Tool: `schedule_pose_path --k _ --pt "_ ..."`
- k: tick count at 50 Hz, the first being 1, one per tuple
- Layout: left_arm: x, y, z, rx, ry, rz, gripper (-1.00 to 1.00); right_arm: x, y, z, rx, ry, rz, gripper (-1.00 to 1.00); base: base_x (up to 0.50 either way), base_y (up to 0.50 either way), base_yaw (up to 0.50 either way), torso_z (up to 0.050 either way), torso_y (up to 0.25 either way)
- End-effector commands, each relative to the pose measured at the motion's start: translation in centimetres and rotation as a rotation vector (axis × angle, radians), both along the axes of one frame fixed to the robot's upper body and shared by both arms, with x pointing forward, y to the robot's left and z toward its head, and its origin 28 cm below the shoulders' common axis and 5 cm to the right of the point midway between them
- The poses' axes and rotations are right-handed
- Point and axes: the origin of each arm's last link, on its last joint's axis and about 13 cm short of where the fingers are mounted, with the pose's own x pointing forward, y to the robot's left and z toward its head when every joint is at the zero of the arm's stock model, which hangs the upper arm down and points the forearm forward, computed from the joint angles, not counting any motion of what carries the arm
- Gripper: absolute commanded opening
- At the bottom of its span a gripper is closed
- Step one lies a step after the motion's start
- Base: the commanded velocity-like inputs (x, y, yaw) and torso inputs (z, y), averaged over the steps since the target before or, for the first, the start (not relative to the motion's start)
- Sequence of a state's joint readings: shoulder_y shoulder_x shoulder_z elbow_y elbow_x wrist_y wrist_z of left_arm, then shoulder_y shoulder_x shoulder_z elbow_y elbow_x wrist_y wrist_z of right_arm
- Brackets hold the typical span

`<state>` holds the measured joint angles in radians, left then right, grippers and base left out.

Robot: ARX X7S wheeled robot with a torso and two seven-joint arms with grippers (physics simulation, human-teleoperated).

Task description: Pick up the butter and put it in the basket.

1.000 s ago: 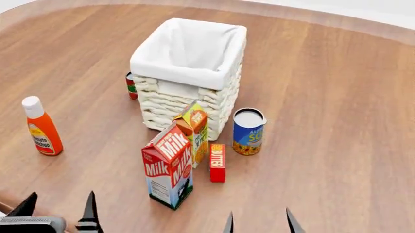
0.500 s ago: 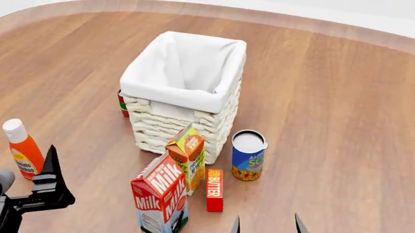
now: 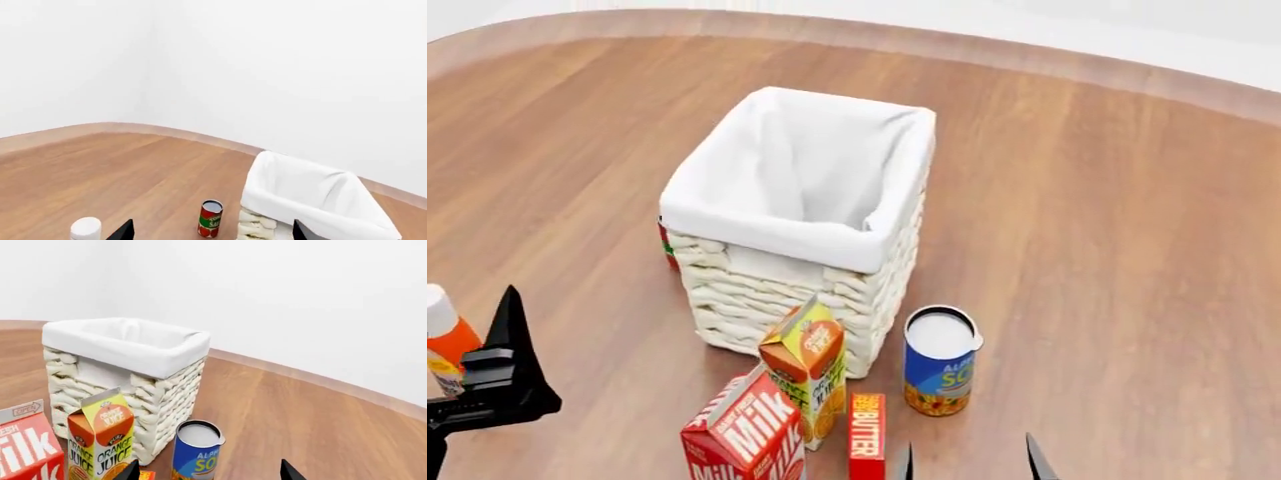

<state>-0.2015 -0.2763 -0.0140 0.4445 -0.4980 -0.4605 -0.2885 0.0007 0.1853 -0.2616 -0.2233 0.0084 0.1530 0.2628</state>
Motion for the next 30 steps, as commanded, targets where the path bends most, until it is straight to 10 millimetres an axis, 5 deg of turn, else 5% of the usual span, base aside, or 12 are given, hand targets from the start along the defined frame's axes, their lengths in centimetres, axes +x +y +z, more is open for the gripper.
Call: schedule_pose_path --k 1,7,30 --pt "-0.17 0.02 0.25 -0.006 -0.004 -0.004 1.00 -0.05 0.07 0.17 -0.005 -0.007 0.004 1.00 0.48 0.16 0.00 0.000 0.000" --pt "-0.18 0.05 0.29 -0.007 -0.005 -0.003 1.00 -0.07 0.11 0.25 -0.011 -0.010 0.002 1.00 0.48 0.16 0.00 0.000 0.000" --pt "0.00 0.11 0.36 -0.016 -0.008 0.004 1.00 0.05 0.18 0.45 -0.012 -0.016 -0.006 1.00 0.00 0.00 0.00 0.000 0.000"
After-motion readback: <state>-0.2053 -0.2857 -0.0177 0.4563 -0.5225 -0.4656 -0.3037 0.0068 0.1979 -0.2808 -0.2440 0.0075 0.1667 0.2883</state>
